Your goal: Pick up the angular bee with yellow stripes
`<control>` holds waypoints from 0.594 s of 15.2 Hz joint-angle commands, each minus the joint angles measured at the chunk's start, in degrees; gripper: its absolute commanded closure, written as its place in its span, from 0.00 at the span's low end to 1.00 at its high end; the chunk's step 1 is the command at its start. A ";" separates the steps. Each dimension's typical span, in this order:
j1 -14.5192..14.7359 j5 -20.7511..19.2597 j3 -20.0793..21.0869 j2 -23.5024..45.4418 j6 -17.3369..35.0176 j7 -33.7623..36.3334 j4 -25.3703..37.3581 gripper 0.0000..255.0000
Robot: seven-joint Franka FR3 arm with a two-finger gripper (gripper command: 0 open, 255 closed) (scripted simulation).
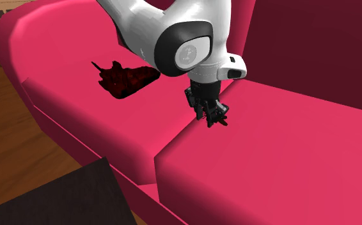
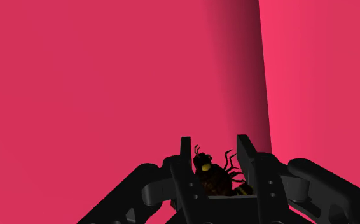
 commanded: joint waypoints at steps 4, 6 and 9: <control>0.24 -0.01 0.26 0.16 0.03 0.18 -0.37 1.00; 0.11 0.11 0.15 0.25 0.01 -0.17 -0.29 1.00; 0.10 -0.31 0.06 -1.68 -2.34 0.27 0.14 1.00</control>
